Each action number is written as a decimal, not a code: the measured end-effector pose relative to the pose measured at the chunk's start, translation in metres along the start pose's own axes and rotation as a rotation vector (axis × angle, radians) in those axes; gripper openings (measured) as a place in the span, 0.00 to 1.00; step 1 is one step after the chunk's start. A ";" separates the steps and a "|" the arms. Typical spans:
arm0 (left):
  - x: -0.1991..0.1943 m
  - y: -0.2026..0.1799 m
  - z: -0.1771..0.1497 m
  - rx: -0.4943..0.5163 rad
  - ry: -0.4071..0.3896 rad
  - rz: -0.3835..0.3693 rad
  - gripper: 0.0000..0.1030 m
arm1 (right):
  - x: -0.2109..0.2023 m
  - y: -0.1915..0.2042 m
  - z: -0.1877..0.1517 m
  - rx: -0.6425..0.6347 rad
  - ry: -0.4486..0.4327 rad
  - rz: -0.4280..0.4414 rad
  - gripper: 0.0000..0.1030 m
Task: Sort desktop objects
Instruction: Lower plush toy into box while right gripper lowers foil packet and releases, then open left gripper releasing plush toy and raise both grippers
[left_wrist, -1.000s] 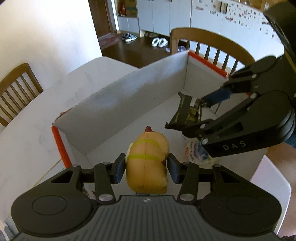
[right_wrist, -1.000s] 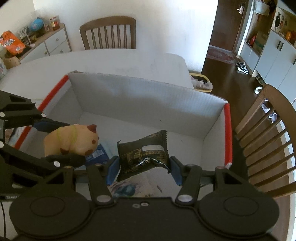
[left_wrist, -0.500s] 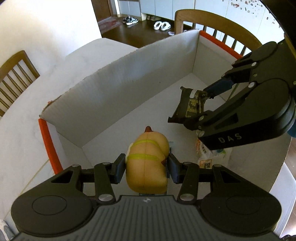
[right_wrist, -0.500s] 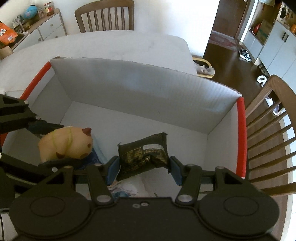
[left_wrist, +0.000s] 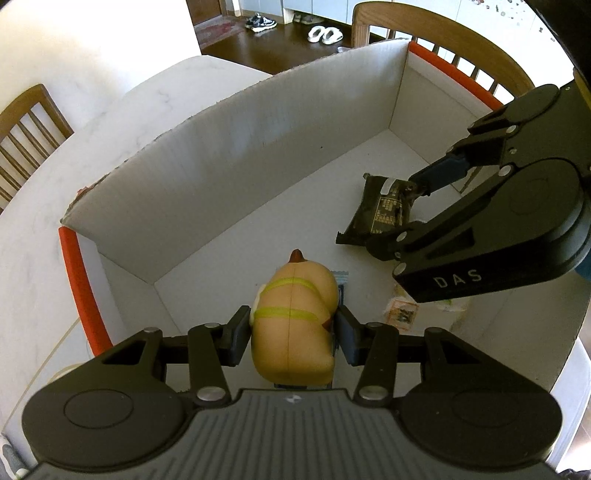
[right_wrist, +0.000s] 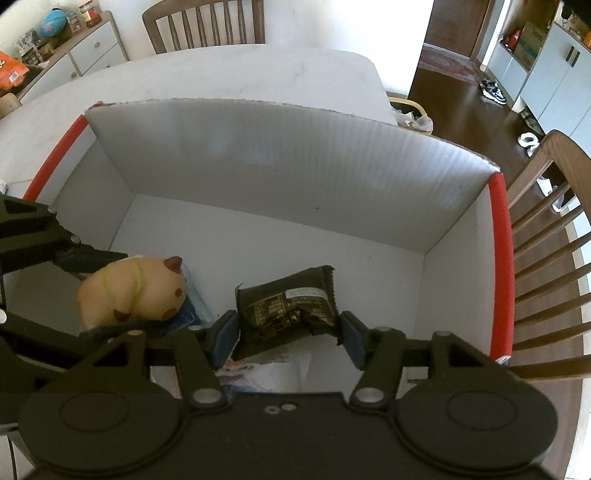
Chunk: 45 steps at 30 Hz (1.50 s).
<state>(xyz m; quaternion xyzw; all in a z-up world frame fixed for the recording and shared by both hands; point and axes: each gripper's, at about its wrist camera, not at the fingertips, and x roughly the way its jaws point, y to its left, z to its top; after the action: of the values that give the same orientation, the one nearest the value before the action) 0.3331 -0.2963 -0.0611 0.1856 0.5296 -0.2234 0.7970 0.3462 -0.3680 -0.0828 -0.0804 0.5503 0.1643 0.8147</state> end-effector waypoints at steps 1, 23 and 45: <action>-0.001 0.000 0.000 0.001 0.001 -0.004 0.47 | -0.001 0.000 0.000 -0.001 0.001 -0.002 0.61; -0.062 0.004 -0.018 -0.041 -0.134 -0.043 0.65 | -0.065 0.001 -0.016 -0.023 -0.121 0.035 0.68; -0.112 -0.004 -0.056 -0.112 -0.284 -0.057 0.65 | -0.128 0.031 -0.039 -0.037 -0.238 0.082 0.69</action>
<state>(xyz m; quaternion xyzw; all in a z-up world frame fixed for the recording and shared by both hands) 0.2506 -0.2518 0.0218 0.0921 0.4284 -0.2399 0.8663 0.2574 -0.3741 0.0224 -0.0528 0.4496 0.2158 0.8652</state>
